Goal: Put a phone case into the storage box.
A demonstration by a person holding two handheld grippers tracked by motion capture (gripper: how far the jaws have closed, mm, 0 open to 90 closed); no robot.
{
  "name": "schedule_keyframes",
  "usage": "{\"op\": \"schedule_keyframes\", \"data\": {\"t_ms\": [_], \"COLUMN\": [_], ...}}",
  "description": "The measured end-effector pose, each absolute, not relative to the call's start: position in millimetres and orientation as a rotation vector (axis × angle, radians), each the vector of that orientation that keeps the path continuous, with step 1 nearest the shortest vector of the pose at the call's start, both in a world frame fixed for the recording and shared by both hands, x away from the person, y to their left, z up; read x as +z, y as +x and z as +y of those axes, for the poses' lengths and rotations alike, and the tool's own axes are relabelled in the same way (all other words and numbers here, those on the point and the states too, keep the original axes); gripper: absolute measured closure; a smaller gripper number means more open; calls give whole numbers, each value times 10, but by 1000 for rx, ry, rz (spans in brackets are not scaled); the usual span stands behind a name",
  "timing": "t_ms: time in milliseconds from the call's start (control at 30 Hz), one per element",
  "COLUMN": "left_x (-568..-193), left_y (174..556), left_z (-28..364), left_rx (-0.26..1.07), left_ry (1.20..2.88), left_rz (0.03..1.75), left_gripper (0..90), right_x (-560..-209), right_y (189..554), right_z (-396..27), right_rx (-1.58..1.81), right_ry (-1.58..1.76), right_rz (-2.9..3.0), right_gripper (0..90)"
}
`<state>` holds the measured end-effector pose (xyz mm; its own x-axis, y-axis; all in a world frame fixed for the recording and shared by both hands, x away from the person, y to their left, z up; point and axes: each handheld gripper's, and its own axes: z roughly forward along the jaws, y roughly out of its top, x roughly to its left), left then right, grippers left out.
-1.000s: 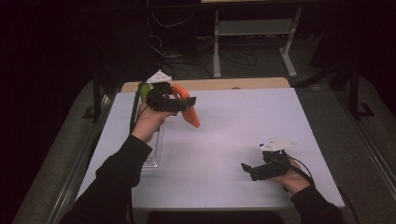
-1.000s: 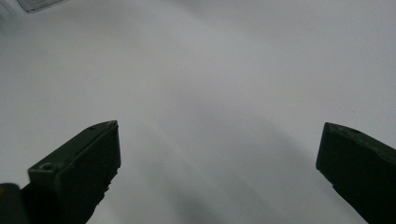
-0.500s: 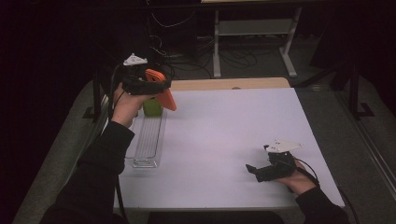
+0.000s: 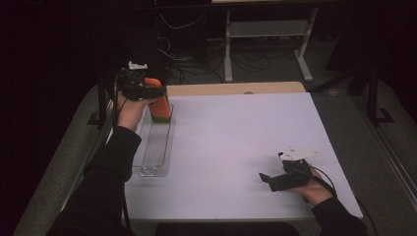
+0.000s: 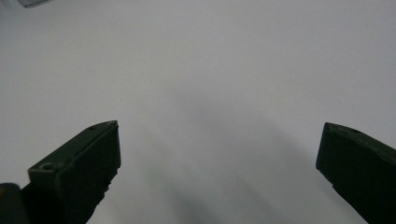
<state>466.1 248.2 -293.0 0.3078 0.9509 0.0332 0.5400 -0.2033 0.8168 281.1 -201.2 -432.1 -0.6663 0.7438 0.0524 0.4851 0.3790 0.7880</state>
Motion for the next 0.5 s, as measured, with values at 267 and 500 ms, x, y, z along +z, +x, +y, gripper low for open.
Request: {"op": "schedule_keyframes", "data": {"t_ms": [267, 500], "left_x": [-3150, -3348], "left_y": [4772, 4855], "left_z": [2490, 2438], "left_rx": [763, 788], "left_ry": [1844, 1883], "left_rz": [1450, 1514], "left_gripper": [142, 140], "right_x": [-4316, -4316], "right_y": [2809, 2811], "right_z": [-2012, -2015], "right_rx": [1175, 1176], "right_ry": [1082, 1084], "right_rz": [2330, 2330], "right_gripper": [0, 0]}}
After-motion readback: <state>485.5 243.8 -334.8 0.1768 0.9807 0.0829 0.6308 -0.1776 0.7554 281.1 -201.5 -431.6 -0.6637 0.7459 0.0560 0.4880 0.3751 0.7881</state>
